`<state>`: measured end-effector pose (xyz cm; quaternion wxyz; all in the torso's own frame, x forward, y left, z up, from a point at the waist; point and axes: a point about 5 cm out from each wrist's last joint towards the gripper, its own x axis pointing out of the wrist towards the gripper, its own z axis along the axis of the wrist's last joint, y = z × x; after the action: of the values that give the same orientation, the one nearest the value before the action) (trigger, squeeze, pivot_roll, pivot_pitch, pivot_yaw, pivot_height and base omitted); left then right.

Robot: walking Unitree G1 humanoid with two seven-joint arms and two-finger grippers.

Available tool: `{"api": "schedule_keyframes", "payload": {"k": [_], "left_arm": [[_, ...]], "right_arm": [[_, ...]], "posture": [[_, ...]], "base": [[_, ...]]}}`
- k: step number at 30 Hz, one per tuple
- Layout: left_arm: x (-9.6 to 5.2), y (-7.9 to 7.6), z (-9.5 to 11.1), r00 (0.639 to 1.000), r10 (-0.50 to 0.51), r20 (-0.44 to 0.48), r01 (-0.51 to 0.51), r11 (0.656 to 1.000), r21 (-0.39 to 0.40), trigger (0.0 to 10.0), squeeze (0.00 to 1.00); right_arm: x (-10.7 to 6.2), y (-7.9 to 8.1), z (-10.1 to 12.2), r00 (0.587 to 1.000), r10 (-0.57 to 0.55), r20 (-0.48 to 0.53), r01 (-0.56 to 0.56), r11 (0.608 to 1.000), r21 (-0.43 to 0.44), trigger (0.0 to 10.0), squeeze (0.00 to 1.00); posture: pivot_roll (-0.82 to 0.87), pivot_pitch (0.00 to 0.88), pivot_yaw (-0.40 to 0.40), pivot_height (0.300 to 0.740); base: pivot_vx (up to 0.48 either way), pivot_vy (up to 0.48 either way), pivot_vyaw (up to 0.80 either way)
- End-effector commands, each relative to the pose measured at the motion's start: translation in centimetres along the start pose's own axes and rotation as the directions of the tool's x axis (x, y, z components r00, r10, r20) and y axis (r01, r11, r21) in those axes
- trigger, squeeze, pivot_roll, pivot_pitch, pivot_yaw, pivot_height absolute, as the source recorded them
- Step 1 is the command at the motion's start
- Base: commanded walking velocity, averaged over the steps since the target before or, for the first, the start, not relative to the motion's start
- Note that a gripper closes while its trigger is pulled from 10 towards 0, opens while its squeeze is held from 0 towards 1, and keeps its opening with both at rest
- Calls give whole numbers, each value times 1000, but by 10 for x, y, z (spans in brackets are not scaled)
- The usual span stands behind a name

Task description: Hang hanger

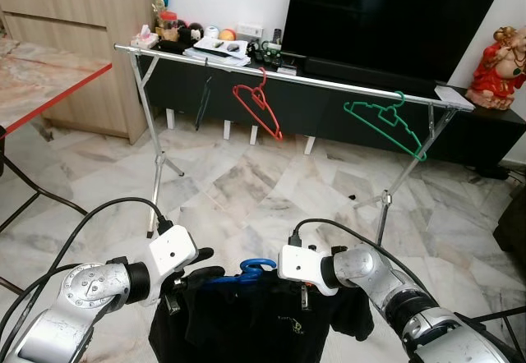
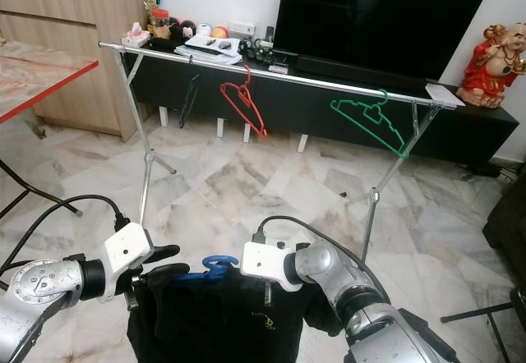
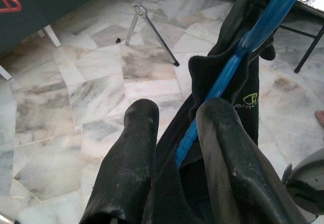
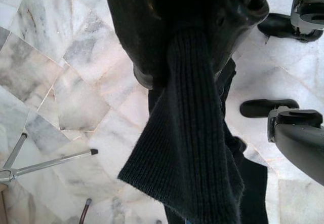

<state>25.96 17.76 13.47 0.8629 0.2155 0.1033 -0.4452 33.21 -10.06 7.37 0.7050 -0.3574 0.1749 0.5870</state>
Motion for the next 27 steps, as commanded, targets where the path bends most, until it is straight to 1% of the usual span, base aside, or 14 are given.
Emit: {"api": "schedule_keyframes", "payload": {"k": [1, 2, 3, 4, 6, 7, 8, 10, 12, 15, 16, 23, 27], "left_arm": [[0, -3, -2, 1000, -18, 1, 18, 1000, -14, 10000, 0], [-2, -4, -6, 999, -28, -20, 27, 999, -23, 10000, 0], [-2, -4, -6, 999, -28, -20, 27, 999, -23, 10000, 0], [-5, -3, -15, 997, -29, -69, 28, 999, -17, 10000, 0], [-8, 3, -22, 995, 3, -102, -6, 1000, -24, 10000, 0], [-8, 3, -22, 995, 3, -102, -6, 1000, -24, 10000, 0], [-10, 7, -25, 994, 31, -104, -34, 999, -30, 10000, 0], [-10, 9, -26, 993, 44, -107, -47, 998, -32, 10000, 0], [-13, 12, -32, 989, 62, -131, -67, 997, -35, 10000, 0], [-15, 10, -35, 989, 51, -138, -59, 997, -54, 10000, 0], [-15, 7, -36, 990, 26, -139, -38, 996, -79, 10000, 0], [-13, 2, -39, 990, -14, -137, -1, 994, -105, 10000, 0], [-17, 4, -42, 990, -15, -139, 0, 994, -110, 10000, 0]], "right_arm": [[-3, -4, 2, 1000, -13, 3, 13, 1000, -28, 0, 0], [-4, -5, 3, 1000, -11, 4, 11, 999, -37, 0, 0], [-4, -5, 3, 1000, -11, 4, 11, 999, -37, 0, 0], [-5, -6, 4, 1000, -7, 20, 8, 999, -43, 0, 0], [-7, -7, 6, 999, -4, 35, 6, 999, -53, 0, 0], [-7, -7, 6, 999, -4, 35, 6, 999, -53, 0, 0], [-8, -8, 6, 999, -2, 39, 5, 998, -59, 0, 0], [-9, -8, 6, 999, -2, 38, 4, 998, -60, 0, 0], [-10, -8, 5, 1000, -4, 31, 6, 998, -68, 0, 0], [-11, -9, 4, 1000, -7, 28, 9, 998, -69, 0, 0], [-12, -9, 4, 1000, -10, 26, 12, 997, -70, 0, 0], [-13, -10, 4, 1000, -13, 24, 15, 997, -78, 0, 0], [-13, -11, 5, 999, -12, 30, 14, 997, -81, 0, 0]], "posture": [[199, 0, -177, 740], [199, 0, -177, 740], [199, 0, -177, 740], [194, 0, -173, 740], [192, 0, -174, 740], [192, 0, -174, 740], [191, 0, -173, 740], [190, 0, -173, 740], [187, 0, -174, 740], [187, 0, -174, 740], [187, 0, -175, 740], [185, 0, -175, 740], [183, 0, -174, 740]], "base": [[0, 0, 0], [0, 0, 0], [0, 0, 0], [0, 0, 0], [0, 0, 0], [0, 0, 0], [0, 0, 0], [0, 0, 0], [0, 0, 0], [0, 0, 0], [0, 0, 0], [0, 0, 0], [0, 0, 0]]}}
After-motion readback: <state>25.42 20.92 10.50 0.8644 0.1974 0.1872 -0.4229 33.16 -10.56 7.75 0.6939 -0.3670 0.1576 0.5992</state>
